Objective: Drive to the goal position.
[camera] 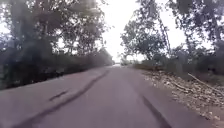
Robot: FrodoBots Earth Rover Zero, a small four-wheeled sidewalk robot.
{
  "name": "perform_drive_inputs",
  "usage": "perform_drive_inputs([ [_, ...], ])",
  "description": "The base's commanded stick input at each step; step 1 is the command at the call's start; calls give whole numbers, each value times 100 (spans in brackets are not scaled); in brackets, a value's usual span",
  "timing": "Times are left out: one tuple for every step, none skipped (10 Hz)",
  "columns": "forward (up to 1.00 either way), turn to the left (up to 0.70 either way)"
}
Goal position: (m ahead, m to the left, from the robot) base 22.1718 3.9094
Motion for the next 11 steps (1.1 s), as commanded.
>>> perform_drive_inputs([
  [100, 0],
  [100, 0],
  [100, 0],
  [100, 0],
  [100, 0],
  [100, 0],
  [100, 0],
  [100, 0],
  [100, 0],
  [100, 0],
  [100, 0],
])
